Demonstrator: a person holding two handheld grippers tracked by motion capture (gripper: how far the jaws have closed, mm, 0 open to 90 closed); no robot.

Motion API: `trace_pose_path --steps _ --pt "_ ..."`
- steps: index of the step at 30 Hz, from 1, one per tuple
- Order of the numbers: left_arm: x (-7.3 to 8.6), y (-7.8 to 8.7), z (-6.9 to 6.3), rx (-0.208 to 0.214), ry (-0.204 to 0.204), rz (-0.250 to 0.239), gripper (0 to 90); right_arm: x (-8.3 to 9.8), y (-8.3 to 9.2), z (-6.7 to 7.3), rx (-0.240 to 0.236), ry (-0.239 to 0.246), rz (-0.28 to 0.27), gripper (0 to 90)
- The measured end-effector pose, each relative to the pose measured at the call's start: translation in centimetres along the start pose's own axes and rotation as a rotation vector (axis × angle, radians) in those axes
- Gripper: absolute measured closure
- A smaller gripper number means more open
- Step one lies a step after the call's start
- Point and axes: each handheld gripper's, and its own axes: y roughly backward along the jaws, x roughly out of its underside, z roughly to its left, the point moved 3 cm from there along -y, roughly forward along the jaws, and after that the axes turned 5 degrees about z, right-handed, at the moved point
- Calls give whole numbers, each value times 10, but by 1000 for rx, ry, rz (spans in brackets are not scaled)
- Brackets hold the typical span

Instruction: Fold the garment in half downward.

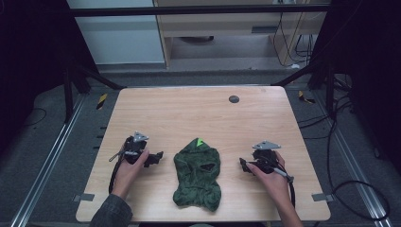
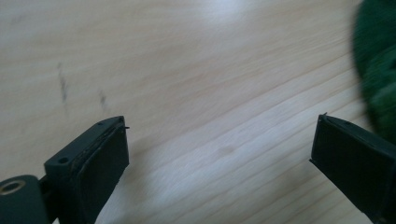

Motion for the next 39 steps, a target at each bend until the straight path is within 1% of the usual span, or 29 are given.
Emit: trace_pose_path --steps 1,2,3,5,6,7,8,9,10,11,12,13,14,15,16,17,18,19,22,23,24,26,29,30,31,32,33,36,39 --pt "-4 2 -3 22 -9 -8 34 0 0 0 0 0 0 189" --pt "-11 4 -9 64 -45 -9 33 -7 -1 4 -17 36 18 227" --pt "-11 4 -9 64 -45 -9 37 -7 -1 4 -17 36 18 227" --pt "-17 4 -13 57 -88 16 43 -15 -1 8 -25 77 35 288" --pt "-19 3 -15 54 -97 21 58 -25 -1 13 -39 102 39 332" --pt "-21 4 -17 63 -100 25 58 -25 -1 13 -39 102 39 332" --pt "-23 4 -19 83 -92 25 64 -35 0 17 -79 102 29 384" --pt "-24 4 -21 104 -89 27 64 -35 0 17 -79 102 29 384" --pt "-25 4 -23 115 -84 29 70 -42 0 21 -103 111 25 443" --pt "-26 4 -25 121 -85 34 70 -42 0 21 -103 111 25 443" --pt "-27 4 -28 123 -89 37 77 -47 -1 24 -131 121 31 485" --pt "-27 4 -30 121 -101 40 77 -47 -1 24 -131 121 31 485" --pt "-28 4 -33 117 -109 42 78 -51 -3 29 -145 146 46 522" --pt "-28 4 -35 114 -124 46 78 -51 -3 29 -145 146 46 522" --pt "-29 4 -36 113 -143 50 78 -53 -3 32 -158 155 48 538" --pt "-29 3 -37 110 -147 51 78 -55 -4 35 -163 176 54 549" --pt "-30 2 -38 108 -153 60 88 -58 -7 40 -176 200 60 595" --pt "-31 1 -38 111 -151 57 88 -58 -7 40 -176 200 60 595" --pt "-35 -3 -41 137 -155 55 118 -64 -15 44 -213 195 63 670" --pt "-36 -4 -41 143 -165 53 141 -67 -18 45 -226 190 65 688" --pt "-38 -5 -42 150 -167 51 187 -72 -23 48 -242 203 64 726" --pt "-41 -8 -43 158 -175 56 210 -74 -24 51 -250 193 62 750" --pt "-43 -10 -45 166 -181 57 252 -80 -27 59 -283 190 41 770" --pt "-43 -10 -46 167 -177 52 261 -81 -28 61 -278 197 41 769" --pt "-43 -9 -48 172 -184 52 275 -81 -30 63 -274 193 47 763" --pt "-43 -8 -52 173 -189 38 276 -80 -33 66 -276 196 55 736" --pt "-43 -8 -52 173 -189 38 270 -80 -33 66 -276 196 55 736" --pt "-44 -7 -56 168 -206 29 254 -80 -34 70 -281 196 59 681" --pt "-46 -12 -55 172 -207 43 250 -82 -36 73 -286 187 65 639"
